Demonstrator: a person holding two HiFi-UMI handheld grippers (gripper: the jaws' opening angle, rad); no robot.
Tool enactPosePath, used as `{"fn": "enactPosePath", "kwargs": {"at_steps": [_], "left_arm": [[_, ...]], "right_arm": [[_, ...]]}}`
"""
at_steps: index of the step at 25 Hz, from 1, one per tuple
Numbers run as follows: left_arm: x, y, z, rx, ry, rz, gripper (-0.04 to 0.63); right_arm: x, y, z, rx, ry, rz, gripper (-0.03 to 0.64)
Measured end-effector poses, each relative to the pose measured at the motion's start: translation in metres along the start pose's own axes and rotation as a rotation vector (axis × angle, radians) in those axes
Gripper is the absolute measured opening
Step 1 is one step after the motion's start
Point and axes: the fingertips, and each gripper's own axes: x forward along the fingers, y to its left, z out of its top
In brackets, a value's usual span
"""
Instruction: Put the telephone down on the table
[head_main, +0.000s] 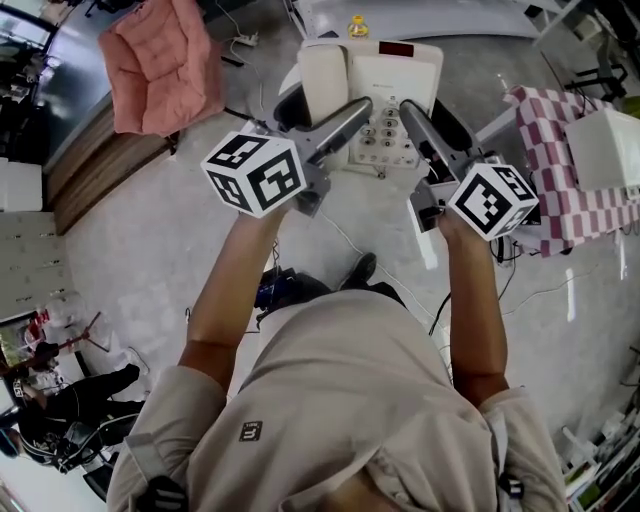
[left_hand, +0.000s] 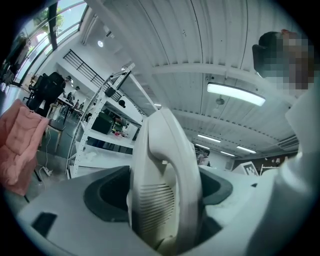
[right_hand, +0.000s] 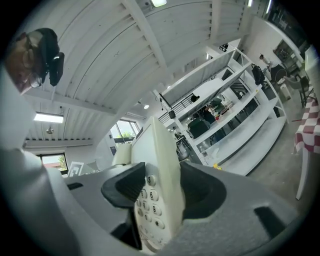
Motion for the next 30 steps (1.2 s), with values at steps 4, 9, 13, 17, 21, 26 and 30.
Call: {"fn": "enactPosePath", "kwargs": {"at_steps": [4,9,13,17,21,26,30], "left_arm": [[0.015,-0.005,0.008,0.005,0.019,-0.020,0.383],[0.064,-0.003,-0.001,0.011,0.048,-0.066,0.383],[0.093,-0.003,-0.006,0.006,0.074,-0.123,0.383],[0.114,0.001,-0.010,-0.012,0.098,-0.191,0.383],[0.133,0.010,-0.010,-0.019,0.118,-0.230,0.383],[0.161,0.022,-0.014,-0.028,0.153,-0.277,0.383],[0.176,0.039,-0.021,-0.037,0.181,-0.298,0.383]], "right_arm": [[-0.002,-0.009,0.015,0.007,-0.016,-0.025,0.198],[-0.003,-0.050,0.026,0.026,-0.039,-0.061,0.198],[-0.008,-0.076,0.035,0.032,-0.064,-0.131,0.198],[-0.007,-0.089,0.040,0.020,-0.081,-0.203,0.198],[0.000,-0.104,0.044,0.027,-0.093,-0.252,0.198],[0.009,-0.127,0.047,0.039,-0.111,-0.308,0.198],[0.021,-0.143,0.042,0.057,-0.115,-0.342,0.198]]}}
